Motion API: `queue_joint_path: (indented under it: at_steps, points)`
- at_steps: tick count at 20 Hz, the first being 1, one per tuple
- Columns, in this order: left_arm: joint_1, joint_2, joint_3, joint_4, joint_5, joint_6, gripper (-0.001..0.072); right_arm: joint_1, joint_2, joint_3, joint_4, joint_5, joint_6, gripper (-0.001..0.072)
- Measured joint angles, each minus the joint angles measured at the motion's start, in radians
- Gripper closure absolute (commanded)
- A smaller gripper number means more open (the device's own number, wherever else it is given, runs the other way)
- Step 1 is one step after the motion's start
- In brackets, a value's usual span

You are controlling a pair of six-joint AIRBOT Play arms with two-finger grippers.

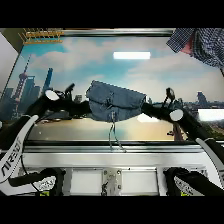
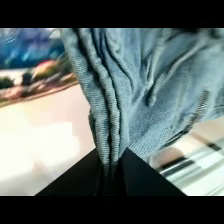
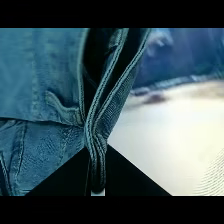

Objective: Fold the clothes and pants, and hang the long-sleeved shirts on hangers.

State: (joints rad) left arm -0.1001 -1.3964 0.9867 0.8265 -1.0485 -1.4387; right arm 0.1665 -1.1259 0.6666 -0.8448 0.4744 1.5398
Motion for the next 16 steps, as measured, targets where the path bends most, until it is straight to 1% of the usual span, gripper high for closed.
queue_joint_path:
  at_steps: [2, 4, 8, 11, 13, 16]
  points:
    - [0.033, 0.1, 0.116, 0.001, -0.066, 0.0, 0.0677, -0.013, 0.083, 0.14, -0.135, 0.116, -0.024, 0.0681]
    - [0.061, 0.218, 0.243, 0.002, -0.132, -0.001, 0.0676, -0.019, 0.179, 0.289, -0.24, 0.235, -0.035, 0.0681]
    - [0.083, 0.467, 0.428, 0.006, -0.196, -0.004, 0.0676, -0.024, 0.382, 0.494, -0.331, 0.425, -0.043, 0.0681]
    - [0.088, 0.626, 0.48, 0.007, -0.216, -0.055, 0.0677, -0.025, 0.523, 0.546, -0.358, 0.56, 0.02, 0.068]
    - [0.09, 0.713, 0.496, 0.008, -0.22, -0.107, 0.0677, -0.025, 0.598, 0.561, -0.364, 0.664, 0.078, 0.068]
    - [0.09, 0.792, 0.487, 0.009, -0.22, -0.182, 0.0677, -0.025, 0.658, 0.571, -0.372, 0.799, 0.194, 0.068]
